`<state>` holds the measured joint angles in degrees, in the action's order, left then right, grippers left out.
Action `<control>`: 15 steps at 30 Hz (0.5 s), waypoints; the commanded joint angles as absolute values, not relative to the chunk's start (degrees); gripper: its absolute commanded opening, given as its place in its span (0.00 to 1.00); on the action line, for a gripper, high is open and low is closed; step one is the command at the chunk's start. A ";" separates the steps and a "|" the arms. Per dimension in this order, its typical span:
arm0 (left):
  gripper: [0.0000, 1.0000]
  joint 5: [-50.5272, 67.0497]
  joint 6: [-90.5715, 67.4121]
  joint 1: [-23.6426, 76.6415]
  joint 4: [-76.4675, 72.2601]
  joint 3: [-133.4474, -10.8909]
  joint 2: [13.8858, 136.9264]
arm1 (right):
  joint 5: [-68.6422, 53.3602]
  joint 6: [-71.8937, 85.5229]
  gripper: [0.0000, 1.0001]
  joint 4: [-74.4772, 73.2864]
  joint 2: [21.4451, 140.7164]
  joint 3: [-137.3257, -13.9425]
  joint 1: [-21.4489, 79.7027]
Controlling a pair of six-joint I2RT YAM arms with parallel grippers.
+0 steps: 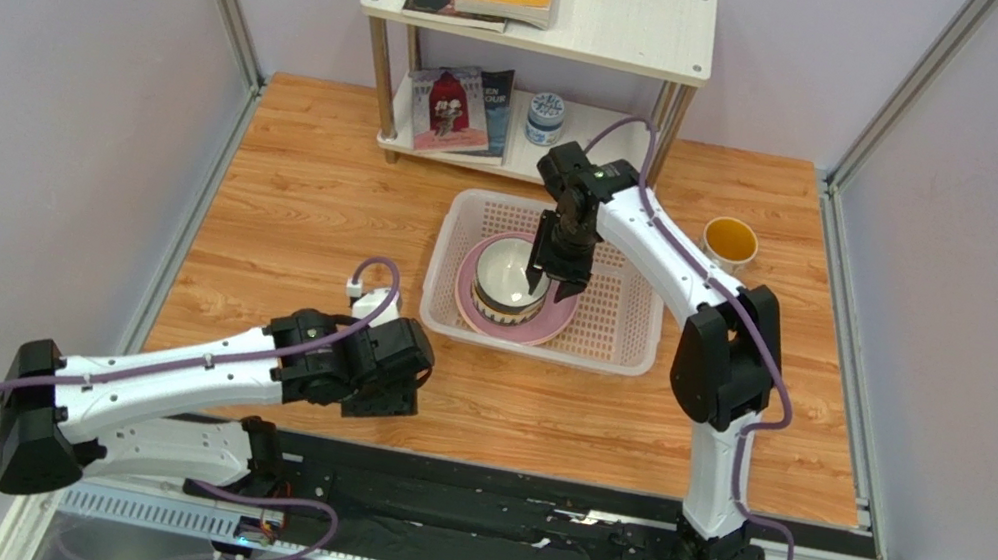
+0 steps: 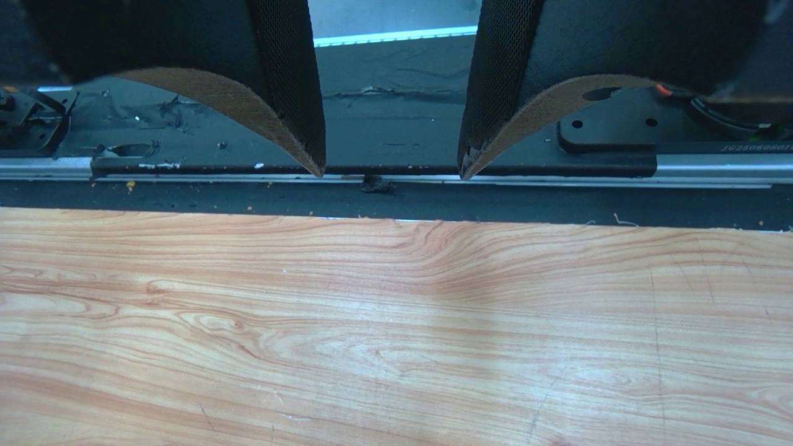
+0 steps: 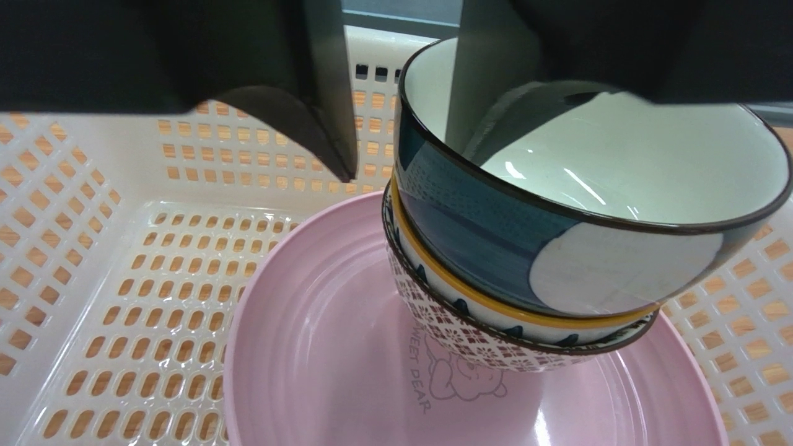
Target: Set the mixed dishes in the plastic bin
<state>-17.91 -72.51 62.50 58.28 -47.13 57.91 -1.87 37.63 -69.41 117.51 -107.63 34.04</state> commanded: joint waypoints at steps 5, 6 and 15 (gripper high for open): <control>0.60 -17.67 -71.10 62.40 56.95 -47.64 59.15 | -2.99 38.41 0.54 -68.02 107.50 -106.78 33.75; 0.60 -17.67 -71.10 62.40 56.95 -47.64 59.15 | -2.90 38.67 0.54 -69.07 106.71 -107.05 33.58; 0.60 -17.84 -71.28 62.40 56.78 -46.76 58.01 | -0.09 36.04 0.65 -70.32 93.61 -102.93 22.08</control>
